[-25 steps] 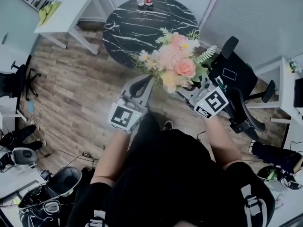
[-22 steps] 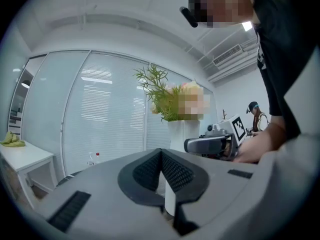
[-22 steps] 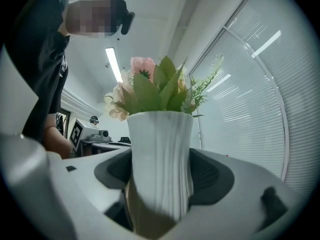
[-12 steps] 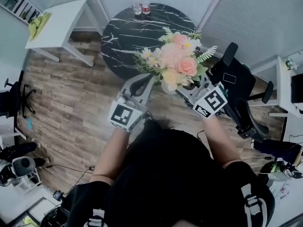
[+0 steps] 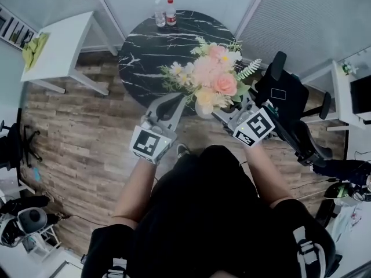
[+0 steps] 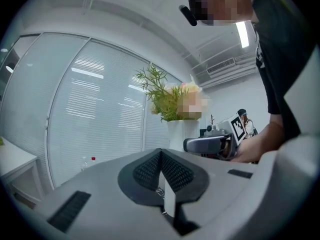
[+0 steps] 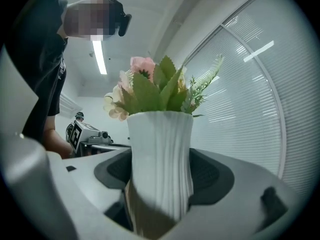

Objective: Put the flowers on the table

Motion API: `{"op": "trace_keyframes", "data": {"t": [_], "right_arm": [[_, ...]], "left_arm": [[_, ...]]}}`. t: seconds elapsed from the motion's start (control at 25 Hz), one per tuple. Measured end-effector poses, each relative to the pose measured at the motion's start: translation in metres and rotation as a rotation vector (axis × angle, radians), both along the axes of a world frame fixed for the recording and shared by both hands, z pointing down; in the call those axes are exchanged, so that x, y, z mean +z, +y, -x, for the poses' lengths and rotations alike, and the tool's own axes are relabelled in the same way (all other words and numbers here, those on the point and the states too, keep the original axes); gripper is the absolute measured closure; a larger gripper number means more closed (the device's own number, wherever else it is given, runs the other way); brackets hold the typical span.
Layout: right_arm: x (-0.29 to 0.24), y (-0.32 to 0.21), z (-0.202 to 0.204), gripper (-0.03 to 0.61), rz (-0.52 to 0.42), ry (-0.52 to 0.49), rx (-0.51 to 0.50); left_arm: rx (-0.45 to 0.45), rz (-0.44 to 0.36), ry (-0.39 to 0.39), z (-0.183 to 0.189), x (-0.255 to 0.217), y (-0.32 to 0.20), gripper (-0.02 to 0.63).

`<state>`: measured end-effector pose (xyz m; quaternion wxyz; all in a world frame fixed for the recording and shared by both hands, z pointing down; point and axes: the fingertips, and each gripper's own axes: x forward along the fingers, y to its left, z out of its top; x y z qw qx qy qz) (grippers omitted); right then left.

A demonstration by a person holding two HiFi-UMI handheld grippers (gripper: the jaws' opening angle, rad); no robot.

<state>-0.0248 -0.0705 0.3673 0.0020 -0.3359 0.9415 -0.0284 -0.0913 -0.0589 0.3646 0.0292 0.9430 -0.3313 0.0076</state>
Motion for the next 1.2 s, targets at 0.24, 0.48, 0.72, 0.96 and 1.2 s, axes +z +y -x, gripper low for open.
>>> {"op": "trace_keyframes", "data": {"t": [0.24, 0.48, 0.72, 0.96, 1.2], "right_arm": [[0.002, -0.016, -0.001, 0.235, 0.011, 0.01, 0.029], [0.008, -0.05, -0.013, 0.235, 0.004, 0.007, 0.042], [0.013, -0.098, -0.024, 0.235, -0.004, 0.002, 0.022], [0.016, -0.157, -0.033, 0.235, -0.007, 0.001, -0.005], [0.021, -0.207, -0.047, 0.235, 0.007, -0.004, -0.035]], "left_arm": [[0.024, 0.013, -0.001, 0.005, 0.005, -0.018, 0.603], [0.019, 0.011, 0.004, -0.001, 0.009, -0.05, 0.603], [-0.007, 0.008, -0.018, -0.009, 0.012, -0.094, 0.603], [-0.019, 0.013, -0.041, -0.019, 0.016, -0.148, 0.603], [-0.038, 0.025, -0.039, -0.038, 0.017, -0.197, 0.603]]}}
